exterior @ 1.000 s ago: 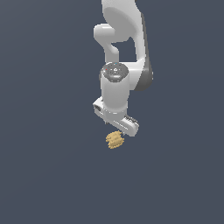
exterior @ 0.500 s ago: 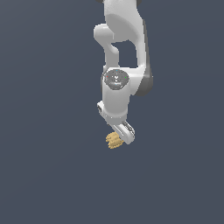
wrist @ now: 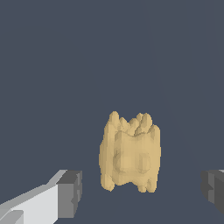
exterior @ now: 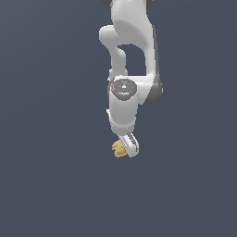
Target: Pick up the object and move it to a goal position.
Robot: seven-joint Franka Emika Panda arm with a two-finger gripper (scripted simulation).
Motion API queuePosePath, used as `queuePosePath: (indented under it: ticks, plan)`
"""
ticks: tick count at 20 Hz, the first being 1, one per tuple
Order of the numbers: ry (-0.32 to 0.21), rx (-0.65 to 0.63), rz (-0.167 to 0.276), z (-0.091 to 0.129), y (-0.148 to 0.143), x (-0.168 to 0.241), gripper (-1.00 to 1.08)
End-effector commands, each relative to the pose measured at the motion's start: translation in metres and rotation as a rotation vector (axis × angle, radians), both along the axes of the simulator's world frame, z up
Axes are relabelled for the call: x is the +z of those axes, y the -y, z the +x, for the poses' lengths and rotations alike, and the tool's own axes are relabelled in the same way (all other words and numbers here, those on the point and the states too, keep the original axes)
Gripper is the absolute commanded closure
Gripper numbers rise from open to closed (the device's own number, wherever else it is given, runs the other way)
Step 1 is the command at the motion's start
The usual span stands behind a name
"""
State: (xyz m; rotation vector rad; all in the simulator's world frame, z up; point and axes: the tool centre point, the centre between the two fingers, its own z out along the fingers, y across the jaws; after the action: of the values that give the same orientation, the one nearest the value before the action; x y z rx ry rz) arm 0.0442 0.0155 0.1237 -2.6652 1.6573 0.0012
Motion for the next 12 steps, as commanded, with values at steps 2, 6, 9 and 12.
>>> queuePosePath:
  ticks: [2,6,9,12]
  plan:
    - [-0.001,-0.041,-0.002,0.001,0.0,-0.0023,-0.92]
    - [-0.001,-0.062,-0.003,0.0015,-0.0001,-0.0036,-0.92]
    - [-0.001,-0.061,-0.003,0.0014,-0.0001,-0.0036,-0.92]
    - [-0.001,-0.061,-0.003,0.0013,-0.0004,-0.0076,-0.92]
